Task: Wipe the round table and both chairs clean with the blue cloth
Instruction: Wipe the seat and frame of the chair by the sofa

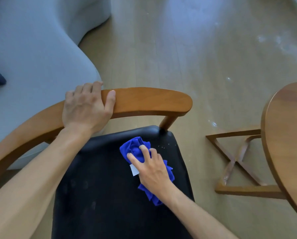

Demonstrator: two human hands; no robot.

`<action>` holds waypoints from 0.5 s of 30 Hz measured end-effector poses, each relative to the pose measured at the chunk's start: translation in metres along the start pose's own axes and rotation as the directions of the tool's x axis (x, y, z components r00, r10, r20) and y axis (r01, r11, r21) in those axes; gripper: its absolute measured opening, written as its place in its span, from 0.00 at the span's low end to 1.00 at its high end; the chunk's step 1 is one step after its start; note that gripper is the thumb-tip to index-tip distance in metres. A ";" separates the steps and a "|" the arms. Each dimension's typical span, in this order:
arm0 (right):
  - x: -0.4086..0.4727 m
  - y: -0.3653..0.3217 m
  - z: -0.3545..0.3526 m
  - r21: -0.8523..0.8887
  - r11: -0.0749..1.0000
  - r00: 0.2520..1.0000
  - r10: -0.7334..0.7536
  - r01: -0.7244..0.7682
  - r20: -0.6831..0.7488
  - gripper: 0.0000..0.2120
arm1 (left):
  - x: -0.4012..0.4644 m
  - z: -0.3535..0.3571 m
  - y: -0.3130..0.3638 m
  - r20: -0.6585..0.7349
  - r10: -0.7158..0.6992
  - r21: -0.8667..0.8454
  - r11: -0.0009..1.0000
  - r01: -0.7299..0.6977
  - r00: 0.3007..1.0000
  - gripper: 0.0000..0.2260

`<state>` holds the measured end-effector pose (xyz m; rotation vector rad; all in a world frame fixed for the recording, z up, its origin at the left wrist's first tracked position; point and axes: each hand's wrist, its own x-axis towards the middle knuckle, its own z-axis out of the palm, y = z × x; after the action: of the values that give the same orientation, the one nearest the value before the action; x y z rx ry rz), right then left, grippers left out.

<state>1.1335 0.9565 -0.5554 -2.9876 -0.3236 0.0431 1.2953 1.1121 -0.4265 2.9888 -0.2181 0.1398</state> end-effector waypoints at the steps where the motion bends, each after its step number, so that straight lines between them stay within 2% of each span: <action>1: 0.003 0.012 -0.004 0.010 1.000 1.000 -0.006 0.006 -0.003 0.32 | 0.000 0.001 0.000 -0.008 -0.003 -0.003 1.000 0.003 1.000 0.29; 3: 0.003 0.033 -0.011 0.045 0.996 0.997 0.074 -0.072 -0.035 0.32 | 0.000 0.003 0.002 -0.018 -0.004 -0.007 1.000 0.004 1.000 0.30; 6: -0.003 0.029 -0.012 0.079 0.953 0.953 0.298 -0.293 -0.054 0.33 | -0.001 0.006 0.004 -0.034 -0.001 -0.008 1.000 0.000 0.999 0.30; 11: -0.004 -0.025 -0.005 0.130 0.846 0.856 0.511 -0.516 0.077 0.31 | -0.004 0.008 0.006 -0.034 0.007 -0.012 1.000 -0.008 0.999 0.28; 13: 0.001 -0.024 -0.006 0.178 0.808 0.826 0.561 -0.561 0.058 0.33 | -0.004 0.008 0.008 -0.032 0.002 -0.018 1.000 -0.002 0.999 0.28; 15: 0.004 -0.018 -0.008 0.177 0.819 0.829 0.558 -0.545 -0.027 0.36 | -0.002 0.007 0.009 -0.024 0.019 -0.013 1.000 -0.019 1.000 0.28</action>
<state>1.1341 0.9741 -0.5450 -2.7981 0.5431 0.0104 1.2924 1.1029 -0.4323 2.9713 -0.2443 0.1750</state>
